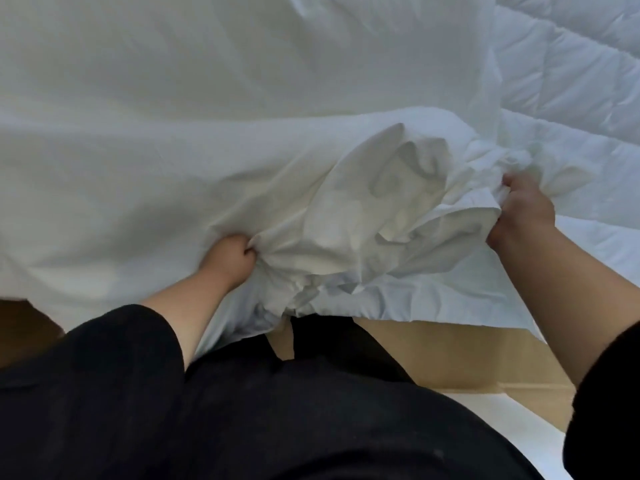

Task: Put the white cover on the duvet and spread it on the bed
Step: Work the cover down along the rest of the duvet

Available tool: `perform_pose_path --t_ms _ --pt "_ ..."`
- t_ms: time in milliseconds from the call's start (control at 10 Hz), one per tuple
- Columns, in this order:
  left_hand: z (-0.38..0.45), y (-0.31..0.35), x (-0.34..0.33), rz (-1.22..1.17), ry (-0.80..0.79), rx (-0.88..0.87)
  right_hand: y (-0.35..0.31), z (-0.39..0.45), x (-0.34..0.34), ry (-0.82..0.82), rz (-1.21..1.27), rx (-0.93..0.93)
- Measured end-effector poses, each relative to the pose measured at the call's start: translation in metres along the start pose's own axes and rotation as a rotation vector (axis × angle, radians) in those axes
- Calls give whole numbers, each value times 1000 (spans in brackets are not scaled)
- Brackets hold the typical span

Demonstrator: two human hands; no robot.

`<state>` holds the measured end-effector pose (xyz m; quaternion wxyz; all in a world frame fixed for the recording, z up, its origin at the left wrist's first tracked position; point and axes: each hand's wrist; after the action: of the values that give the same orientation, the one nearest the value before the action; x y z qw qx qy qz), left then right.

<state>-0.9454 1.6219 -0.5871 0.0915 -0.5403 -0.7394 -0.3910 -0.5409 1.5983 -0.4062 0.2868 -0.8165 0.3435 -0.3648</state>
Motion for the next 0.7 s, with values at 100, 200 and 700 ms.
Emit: perform_pose_path --t_ms 100,200,700 --pt "-27 -2 6 -239 53 192 3 2 -5 -51 -49 -12" --pt "-55 4 40 -465 122 287 0 -13 -7 -208 32 -97" --pt "-176 155 284 146 -173 -47 -11 -263 -86 -959 -1158 1013"
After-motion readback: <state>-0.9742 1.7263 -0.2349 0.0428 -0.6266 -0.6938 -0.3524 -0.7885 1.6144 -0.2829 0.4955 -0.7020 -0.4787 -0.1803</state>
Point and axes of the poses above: each hand's wrist, its own z-axis towards the middle knuckle, its own x-axis out of the back of the hand, y = z × x, and after that the axes turned 1 degree about -z, right-handed
